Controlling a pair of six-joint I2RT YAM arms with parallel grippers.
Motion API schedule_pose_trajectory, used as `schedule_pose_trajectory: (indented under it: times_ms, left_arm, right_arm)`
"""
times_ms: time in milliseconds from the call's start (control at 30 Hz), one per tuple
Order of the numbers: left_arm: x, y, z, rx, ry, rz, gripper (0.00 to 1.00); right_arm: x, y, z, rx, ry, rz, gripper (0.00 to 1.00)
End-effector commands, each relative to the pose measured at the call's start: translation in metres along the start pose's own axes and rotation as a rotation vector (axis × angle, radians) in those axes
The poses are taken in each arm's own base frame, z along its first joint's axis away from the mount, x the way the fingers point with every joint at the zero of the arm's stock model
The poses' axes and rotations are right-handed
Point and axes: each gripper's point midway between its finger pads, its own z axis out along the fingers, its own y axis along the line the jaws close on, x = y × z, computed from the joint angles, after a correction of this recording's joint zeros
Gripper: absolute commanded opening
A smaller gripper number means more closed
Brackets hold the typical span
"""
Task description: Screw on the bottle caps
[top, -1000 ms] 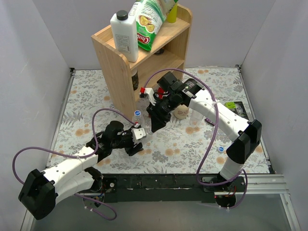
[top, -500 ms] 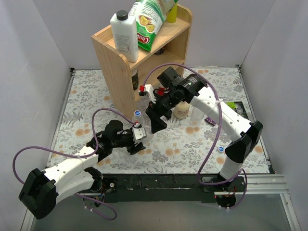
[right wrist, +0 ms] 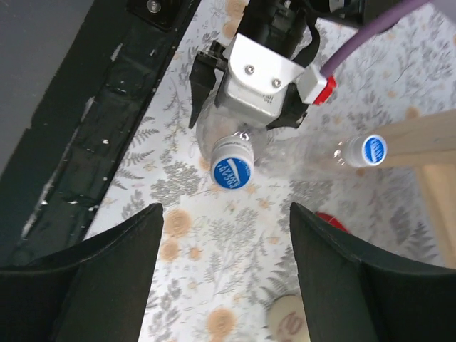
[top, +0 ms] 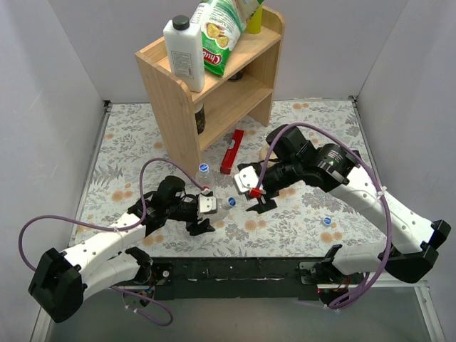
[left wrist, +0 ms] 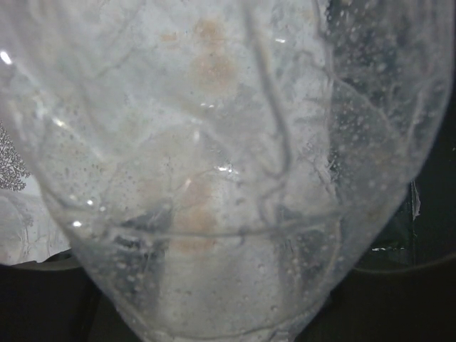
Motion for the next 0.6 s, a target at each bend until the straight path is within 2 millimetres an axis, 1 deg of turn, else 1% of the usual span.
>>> schedule_pose_trajectory:
  times_ms: [0,133,167,300,400,567]
  left_arm:
    - [-0.020,-0.002,-0.004,0.045,-0.041,0.053,0.00]
    - [-0.024,0.000,-0.005,0.041,-0.046,0.061,0.00]
    - [-0.026,0.000,-0.005,0.042,-0.049,0.063,0.00]
    - [-0.031,0.001,-0.006,0.039,-0.057,0.075,0.00]
    - [-0.032,0.002,-0.007,0.039,-0.057,0.084,0.00]
    - [-0.034,0.002,-0.008,0.037,-0.060,0.091,0.00]
  right_arm:
    - [-0.019,-0.015,0.010,0.015,-0.066,-0.248,0.77]
    - [-0.020,-0.007,0.018,-0.040,-0.069,-0.336,0.76]
    - [-0.018,-0.003,0.020,-0.059,-0.063,-0.335,0.76]
    - [-0.014,0.001,0.027,-0.097,-0.056,-0.339,0.73]
    - [-0.016,0.000,0.032,-0.110,-0.063,-0.349,0.69]
    - [-0.014,0.002,0.037,-0.145,-0.051,-0.357,0.57]
